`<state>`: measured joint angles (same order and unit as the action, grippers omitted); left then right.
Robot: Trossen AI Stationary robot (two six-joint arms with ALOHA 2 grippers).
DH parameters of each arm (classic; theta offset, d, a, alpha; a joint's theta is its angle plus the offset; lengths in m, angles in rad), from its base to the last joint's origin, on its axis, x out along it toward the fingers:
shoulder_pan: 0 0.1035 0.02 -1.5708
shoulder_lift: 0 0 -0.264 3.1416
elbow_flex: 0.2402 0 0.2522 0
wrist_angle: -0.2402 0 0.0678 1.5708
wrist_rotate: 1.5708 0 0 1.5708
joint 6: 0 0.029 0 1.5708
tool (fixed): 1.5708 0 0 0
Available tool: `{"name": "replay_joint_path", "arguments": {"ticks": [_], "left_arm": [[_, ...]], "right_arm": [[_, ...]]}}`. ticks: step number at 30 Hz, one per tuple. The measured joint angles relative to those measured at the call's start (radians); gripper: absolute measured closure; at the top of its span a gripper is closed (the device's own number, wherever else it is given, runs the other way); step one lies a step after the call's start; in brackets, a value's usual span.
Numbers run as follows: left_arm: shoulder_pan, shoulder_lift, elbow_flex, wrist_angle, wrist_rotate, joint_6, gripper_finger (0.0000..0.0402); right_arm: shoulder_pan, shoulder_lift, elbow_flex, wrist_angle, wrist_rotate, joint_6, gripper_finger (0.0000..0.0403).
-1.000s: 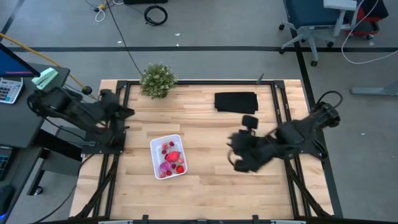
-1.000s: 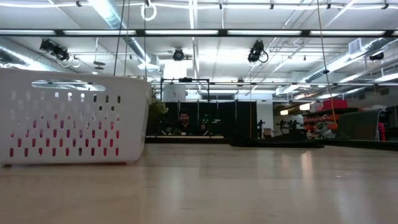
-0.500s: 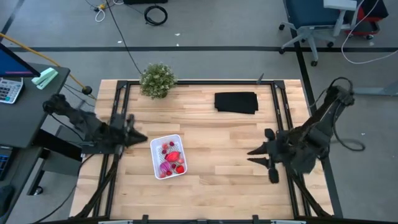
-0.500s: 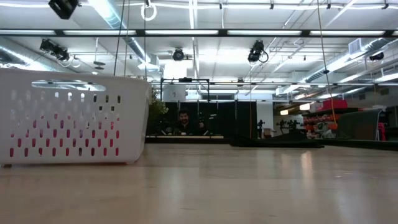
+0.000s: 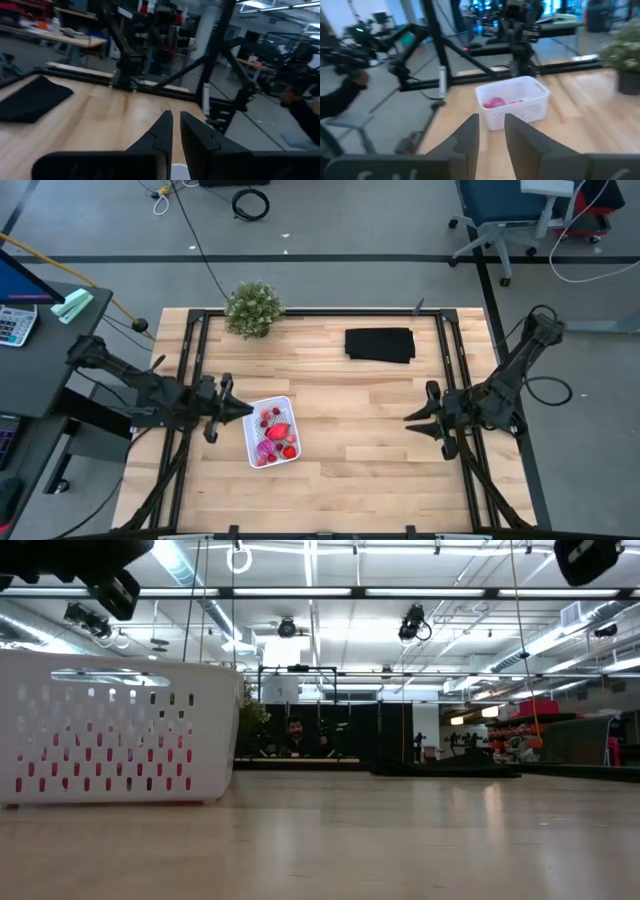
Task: Pick and placing Produce into tupperware
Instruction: Return to Home Position
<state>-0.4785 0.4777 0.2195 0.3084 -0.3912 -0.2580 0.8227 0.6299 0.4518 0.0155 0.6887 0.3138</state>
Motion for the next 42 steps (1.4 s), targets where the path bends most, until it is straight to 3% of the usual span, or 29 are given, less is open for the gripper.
{"name": "replay_joint_path", "arguments": {"ticks": [8, 13, 22, 28, 31, 36, 42], "left_arm": [[0.055, 0.0, 0.0, -0.022, 0.0, 0.041, 0.0359], [0.107, 0.0, 0.001, -0.012, -0.011, 0.078, 0.0365], [0.193, 0.006, 0.001, -0.012, -0.012, 0.053, 0.0362], [0.288, 0.007, 0.001, 0.015, -0.015, 0.069, 0.0367], [0.339, 0.007, 0.001, 0.015, -0.015, 0.089, 0.0371], [0.427, 0.007, 0.001, 0.016, -0.004, 0.09, 0.0368], [0.498, 0.013, 0.001, 0.016, 0.181, 0.087, 0.0362]], "right_arm": [[-0.002, -0.043, -0.114, 0.101, 0.081, -0.005, 0.0304], [-0.002, -0.043, -0.116, 0.116, 0.093, -0.057, 0.0304], [-0.004, -0.063, -0.116, 0.072, 0.224, -0.094, 0.0304], [-0.061, -0.086, -0.116, 0.065, 0.244, -0.152, 0.0302], [-0.115, -0.106, -0.116, 0.058, 0.23, -0.167, 0.0304], [-0.218, -0.139, -0.116, 0.03, 0.093, -0.193, 0.0304], [-0.326, -0.15, -0.117, 0.032, -0.039, -0.211, 0.0304]]}}
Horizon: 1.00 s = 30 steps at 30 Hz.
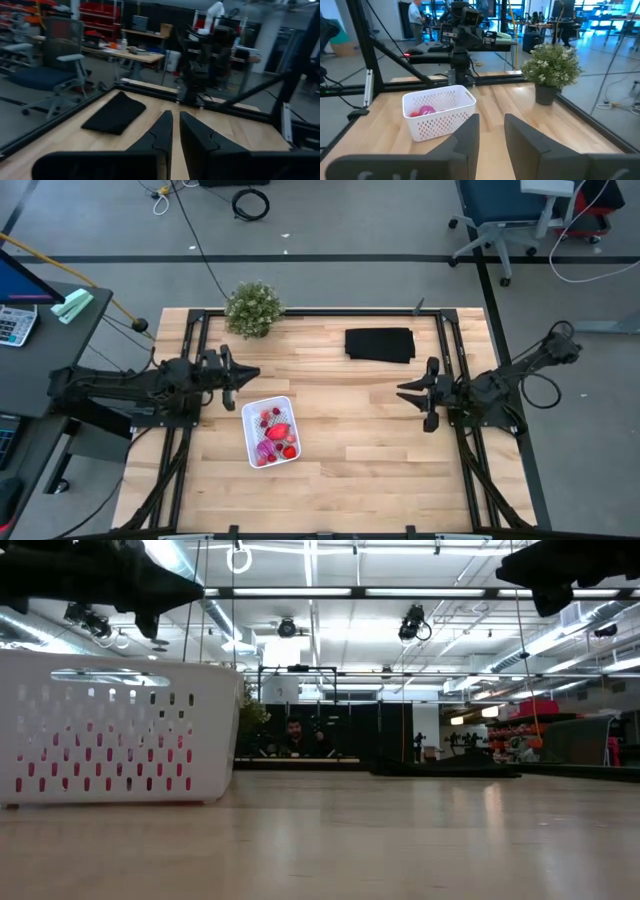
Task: Pick and placing Produce into tupperware
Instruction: Return to Home Position
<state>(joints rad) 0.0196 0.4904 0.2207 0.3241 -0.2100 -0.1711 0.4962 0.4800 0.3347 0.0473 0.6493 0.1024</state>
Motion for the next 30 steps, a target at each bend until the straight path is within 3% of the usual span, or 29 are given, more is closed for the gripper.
{"name": "replay_joint_path", "arguments": {"ticks": [4, 10, 24, 30], "left_arm": [[0.005, 0.026, 0.0, 0.001, 0.009, 0.01, 0.0368], [0.024, 0.081, 0.0, 0.005, 0.011, 0.034, 0.0373], [0.041, 0.247, 0.0, 0.092, 0.065, 0.028, 0.0373], [0.07, 0.182, 0.0, 0.088, 0.06, 0.053, 0.0366]], "right_arm": [[-0.068, -0.001, -0.071, 0.066, -0.093, -0.012, 0.0304], [-0.156, -0.003, -0.253, 0.375, -0.317, -0.085, 0.03], [-0.275, -0.004, -0.307, 0.39, -0.353, -0.004, 0.03], [-0.274, -0.004, -0.307, 0.347, -0.353, 0.024, 0.0299]]}}
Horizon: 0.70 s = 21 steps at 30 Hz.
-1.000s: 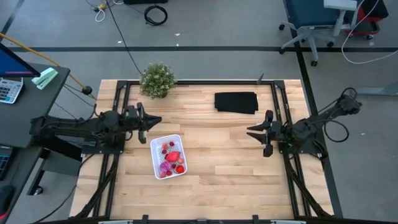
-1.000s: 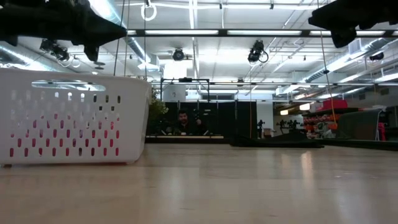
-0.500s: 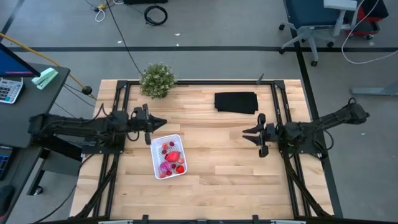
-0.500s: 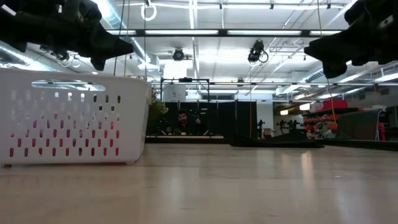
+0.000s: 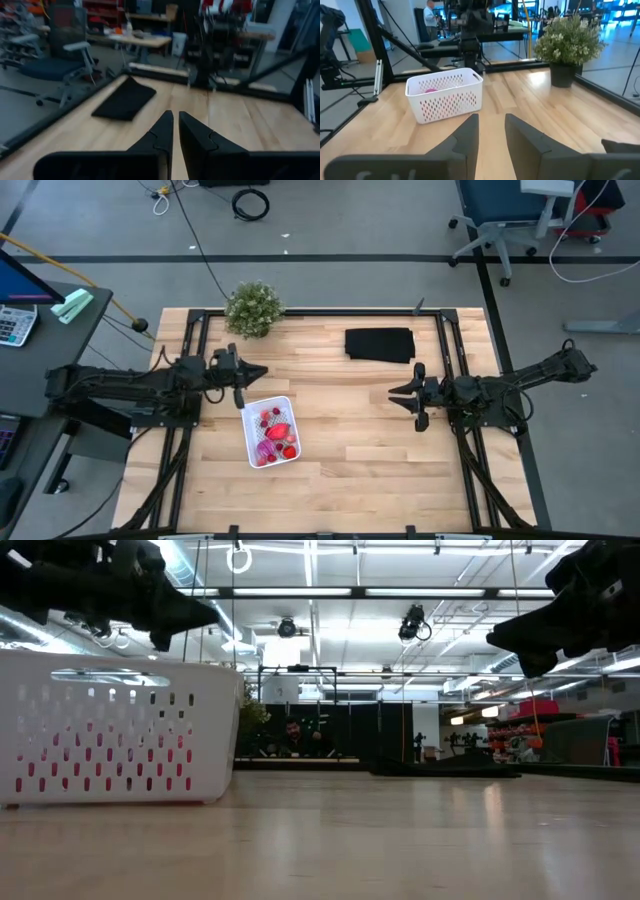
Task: Pick and placing Produce into tupperware
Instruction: Return to Home Position
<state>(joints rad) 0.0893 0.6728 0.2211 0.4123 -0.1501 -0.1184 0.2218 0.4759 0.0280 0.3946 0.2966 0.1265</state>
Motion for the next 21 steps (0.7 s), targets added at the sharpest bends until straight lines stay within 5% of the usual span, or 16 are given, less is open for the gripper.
{"name": "replay_joint_path", "arguments": {"ticks": [21], "left_arm": [[-0.05, -0.581, 0.0, -0.442, 0.024, -0.031, 0.0365]], "right_arm": [[0.0, -0.001, 0.0, -0.006, 0.001, 0.01, 0.0302]]}}
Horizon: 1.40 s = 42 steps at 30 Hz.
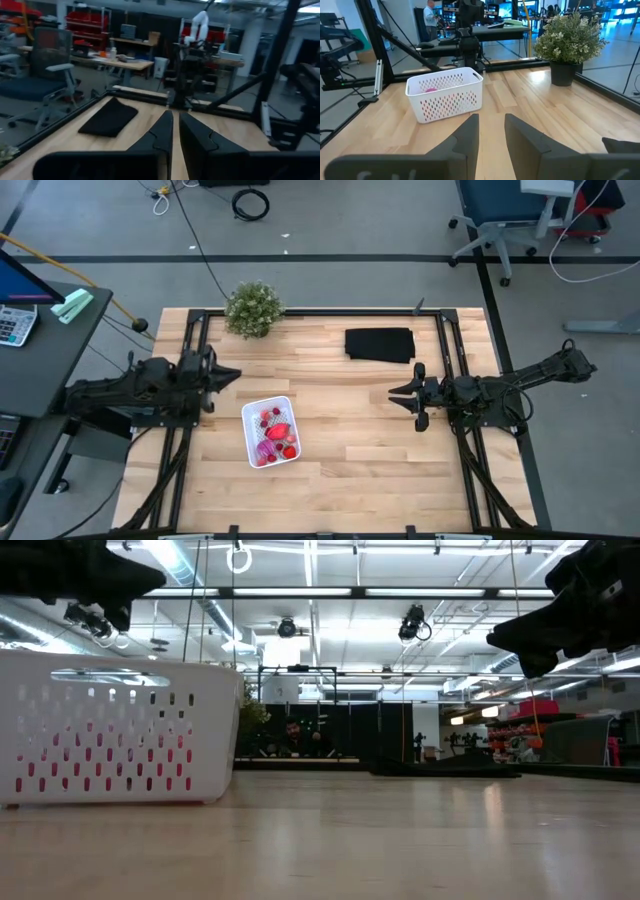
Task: Pick and placing Produce into tupperware
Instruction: Return to Home Position
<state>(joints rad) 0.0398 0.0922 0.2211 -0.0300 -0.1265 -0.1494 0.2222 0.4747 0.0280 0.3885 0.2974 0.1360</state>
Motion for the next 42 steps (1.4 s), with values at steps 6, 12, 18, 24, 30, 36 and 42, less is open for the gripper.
{"name": "replay_joint_path", "arguments": {"ticks": [6, 12, 18, 24, 30, 36, 42], "left_arm": [[-0.041, -0.009, 0.0, 0.054, 0.0, 0.035, 0.0368], [-0.068, -0.008, 0.0, 0.079, 0.0, 0.076, 0.0378], [-0.067, -0.008, 0.0, 0.116, 0.0, 0.114, 0.0373], [-0.067, -0.008, -0.046, 0.21, 0.0, 0.14, 0.0373], [-0.066, -0.01, -0.211, 0.55, 0.015, 0.194, 0.0383], [-0.064, -0.008, -0.173, 0.44, 0.016, 0.18, 0.0384], [-0.064, -0.007, -0.182, 0.263, 0.011, 0.125, 0.0384]], "right_arm": [[0.0, 0.0, 0.001, 0.001, 0.0, 0.003, 0.0302], [0.0, 0.0, 0.001, 0.006, 0.001, 0.003, 0.0302], [0.0, 0.0, 0.001, 0.028, 0.001, -0.004, 0.0302], [-0.008, 0.0, 0.001, 0.057, 0.002, -0.03, 0.0302], [-0.024, 0.0, 0.001, 0.056, 0.001, -0.008, 0.0302], [-0.024, 0.0, 0.001, 0.055, 0.0, -0.032, 0.0302], [-0.024, 0.0, 0.001, 0.054, 0.0, -0.04, 0.0302]]}}
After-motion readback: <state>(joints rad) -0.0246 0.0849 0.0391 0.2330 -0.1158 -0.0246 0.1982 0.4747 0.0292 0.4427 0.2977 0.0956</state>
